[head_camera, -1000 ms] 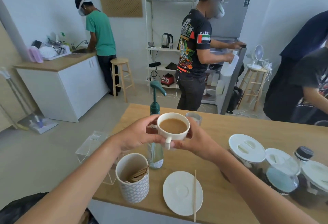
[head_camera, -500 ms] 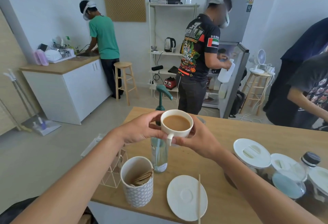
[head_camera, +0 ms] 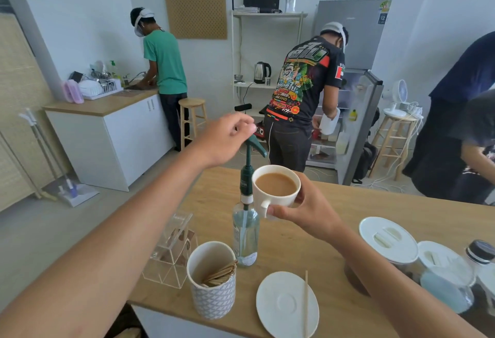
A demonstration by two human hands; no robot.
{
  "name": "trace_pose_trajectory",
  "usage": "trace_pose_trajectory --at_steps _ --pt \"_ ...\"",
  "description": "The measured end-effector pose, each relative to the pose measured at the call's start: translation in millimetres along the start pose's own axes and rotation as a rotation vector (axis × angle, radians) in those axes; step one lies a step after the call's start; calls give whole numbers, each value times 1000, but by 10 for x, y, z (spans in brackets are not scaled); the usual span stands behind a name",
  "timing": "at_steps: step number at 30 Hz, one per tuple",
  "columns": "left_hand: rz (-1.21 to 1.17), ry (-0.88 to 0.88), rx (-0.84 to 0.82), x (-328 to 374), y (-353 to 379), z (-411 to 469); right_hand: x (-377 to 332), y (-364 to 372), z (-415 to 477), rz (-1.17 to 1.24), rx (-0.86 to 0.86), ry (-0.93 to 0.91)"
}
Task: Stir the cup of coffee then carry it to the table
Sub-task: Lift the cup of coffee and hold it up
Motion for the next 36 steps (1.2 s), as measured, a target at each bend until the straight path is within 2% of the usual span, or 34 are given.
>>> trace_pose_trajectory --at_steps 6,10,15,20,26,36 --pt "110 13 -1 -37 361 125 -27 35 -2 -4 -15 -11" --pt "48 -7 20 -91 433 126 -31 20 -1 8 -8 -9" --pt "-94 -101 -100 -142 478 111 -29 34 -3 15 2 -1" --pt "-147 -65 -75 -160 487 115 4 55 -3 8 19 19" --pt "-92 -7 -46 -227 507 81 -1 70 27 6 41 19" --pt "-113 3 -28 -252 526 80 -11 116 45 12 59 18"
Point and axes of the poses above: each hand's wrist, its own z-axis towards the middle knuckle, its own y-axis out of the palm, x = y × z, the point moved 1 cm from there along z, towards the middle knuckle, and after that the axes turned 1 degree about -x, right-handed, at the moved point
